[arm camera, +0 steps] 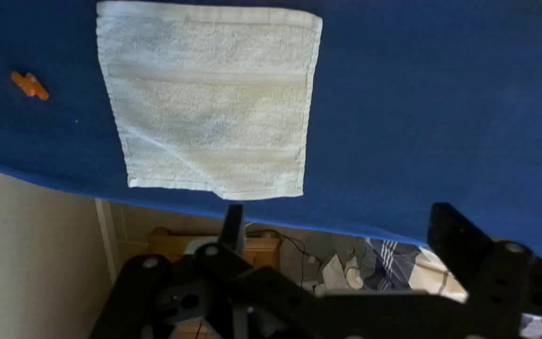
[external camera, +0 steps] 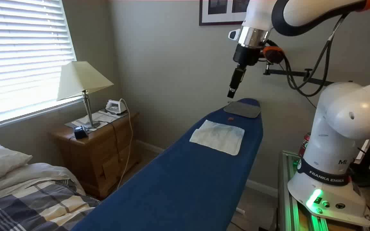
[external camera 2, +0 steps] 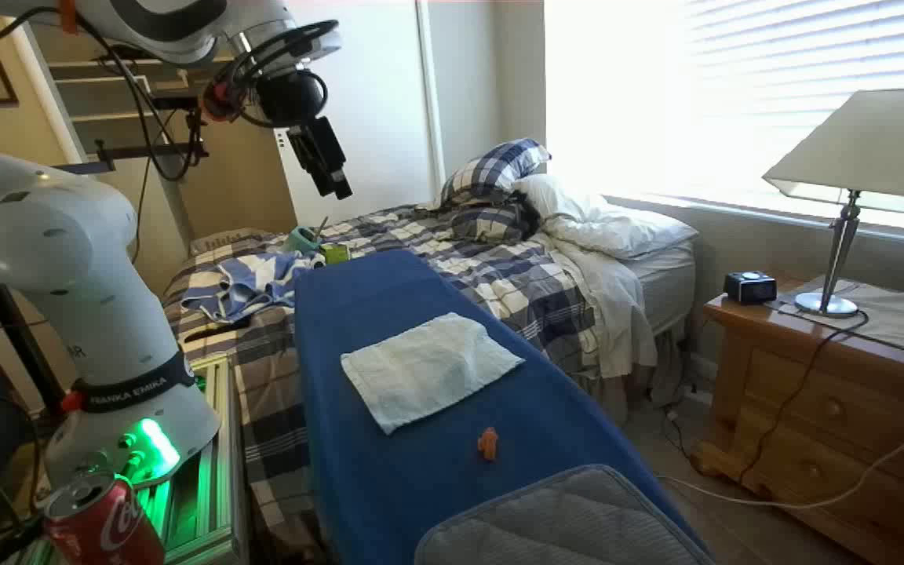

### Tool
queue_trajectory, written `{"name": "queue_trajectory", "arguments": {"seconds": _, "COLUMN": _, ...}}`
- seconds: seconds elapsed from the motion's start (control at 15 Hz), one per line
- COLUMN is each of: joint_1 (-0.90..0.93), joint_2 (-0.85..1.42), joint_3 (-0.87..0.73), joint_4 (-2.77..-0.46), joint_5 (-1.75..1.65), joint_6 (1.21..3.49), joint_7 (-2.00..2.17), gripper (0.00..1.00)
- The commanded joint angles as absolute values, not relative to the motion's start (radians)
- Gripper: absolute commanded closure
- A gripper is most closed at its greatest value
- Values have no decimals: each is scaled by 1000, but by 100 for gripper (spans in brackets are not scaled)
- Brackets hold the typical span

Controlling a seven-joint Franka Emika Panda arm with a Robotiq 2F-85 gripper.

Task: Fold the white cloth several times

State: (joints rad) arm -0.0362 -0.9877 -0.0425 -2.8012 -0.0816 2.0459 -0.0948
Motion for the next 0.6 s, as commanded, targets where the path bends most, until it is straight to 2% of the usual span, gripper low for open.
{"name": "queue_trajectory", "arguments": {"seconds": 0.0, "joint_1": -33, "joint_2": -984, "joint_3": -45, "joint_4": -2814, "joint_5": -84, "joint_6": 2038, "joint_7": -92, "gripper": 0}}
{"name": "queue_trajectory", "arguments": {"seconds": 0.27, "joint_1": -33, "joint_2": -969, "joint_3": -45, "joint_4": -2828, "joint_5": -84, "joint_6": 2038, "joint_7": -92, "gripper": 0}}
{"name": "queue_trajectory", "arguments": {"seconds": 0.53, "joint_1": -76, "joint_2": -806, "joint_3": -28, "joint_4": -2794, "joint_5": -102, "joint_6": 2188, "joint_7": -15, "gripper": 0}}
